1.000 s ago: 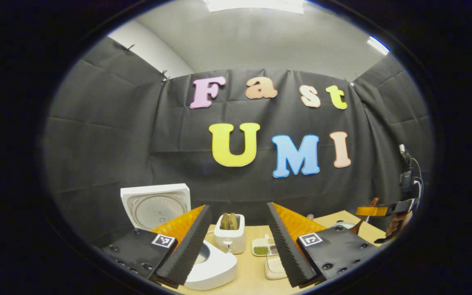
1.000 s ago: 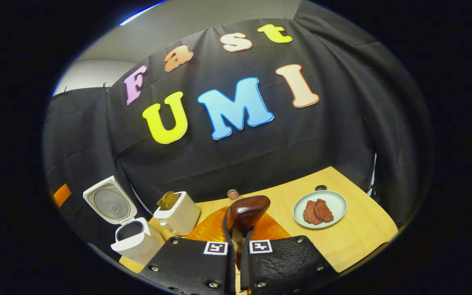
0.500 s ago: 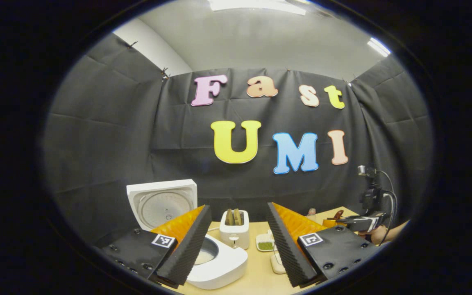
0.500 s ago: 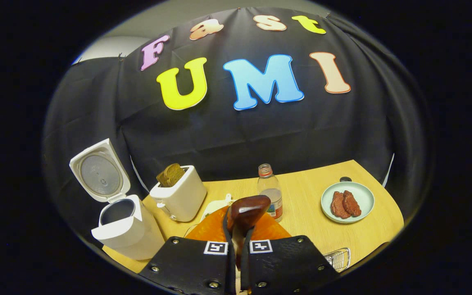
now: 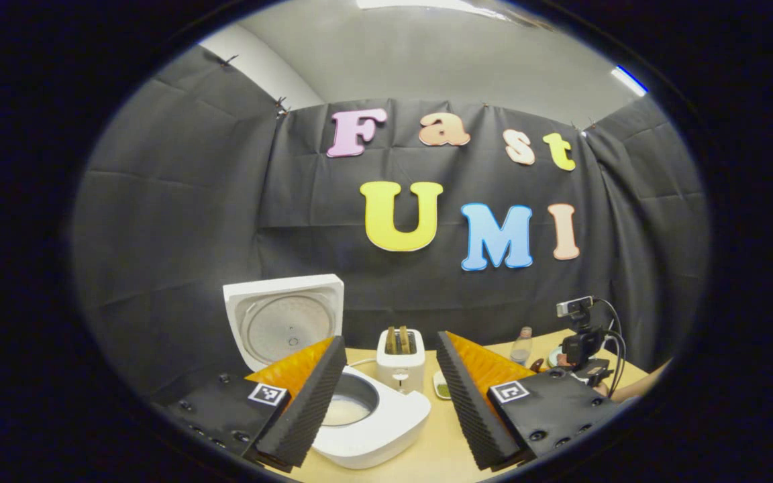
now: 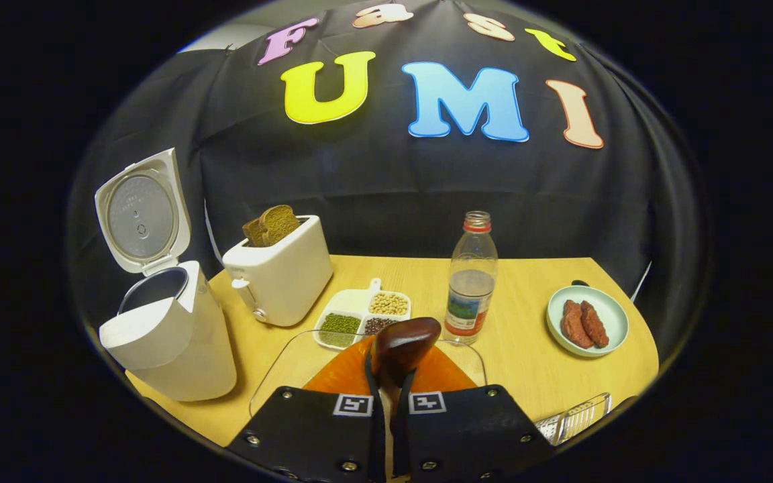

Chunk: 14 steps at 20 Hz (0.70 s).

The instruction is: Close the left gripper, press the button to open the rice cooker; take a wooden spoon from the chopstick holder with the right hand, scoop a spoonful of rice and pour it into the rice cooker, then put the wooden spoon back into the chopstick holder.

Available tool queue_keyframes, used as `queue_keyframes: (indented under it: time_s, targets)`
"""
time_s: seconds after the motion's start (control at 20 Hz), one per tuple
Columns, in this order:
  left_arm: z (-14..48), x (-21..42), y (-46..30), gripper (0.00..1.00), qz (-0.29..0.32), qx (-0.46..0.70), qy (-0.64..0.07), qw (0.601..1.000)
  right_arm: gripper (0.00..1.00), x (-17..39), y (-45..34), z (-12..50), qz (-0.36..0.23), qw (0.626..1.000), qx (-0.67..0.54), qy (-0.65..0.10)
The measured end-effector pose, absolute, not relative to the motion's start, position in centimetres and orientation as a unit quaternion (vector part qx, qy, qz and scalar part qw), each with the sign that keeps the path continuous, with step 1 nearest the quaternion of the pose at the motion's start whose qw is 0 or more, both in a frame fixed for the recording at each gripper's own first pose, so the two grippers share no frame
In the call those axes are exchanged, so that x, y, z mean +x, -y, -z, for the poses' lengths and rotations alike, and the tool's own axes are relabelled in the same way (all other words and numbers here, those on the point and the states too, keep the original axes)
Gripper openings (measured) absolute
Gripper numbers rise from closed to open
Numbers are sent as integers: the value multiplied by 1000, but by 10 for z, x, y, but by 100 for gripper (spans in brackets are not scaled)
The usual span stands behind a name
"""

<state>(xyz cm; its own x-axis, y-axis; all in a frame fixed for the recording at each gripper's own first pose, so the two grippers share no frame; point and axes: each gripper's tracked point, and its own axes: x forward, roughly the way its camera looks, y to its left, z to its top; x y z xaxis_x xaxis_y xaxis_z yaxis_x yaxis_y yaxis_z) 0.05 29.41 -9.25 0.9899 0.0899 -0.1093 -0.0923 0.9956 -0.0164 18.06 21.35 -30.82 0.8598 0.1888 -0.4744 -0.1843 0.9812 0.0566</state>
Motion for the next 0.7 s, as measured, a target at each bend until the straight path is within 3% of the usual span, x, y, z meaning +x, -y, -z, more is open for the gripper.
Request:
queue_keyframes:
  time_s: [0.2, 0.4, 0.7]
  targets:
    - [97, -2, -301, 95, -54, -15, -56, 997, 5, 174, -228, 313, -96, 953, 106, -268]
    - [98, -4, -302, 93, -57, -12, -57, 997, 5, 180, -211, 320, -65, 911, 284, -293]
    - [91, -4, -291, 95, -51, -7, -52, 997, 5, 184, -167, 292, -41, 877, 403, -258]
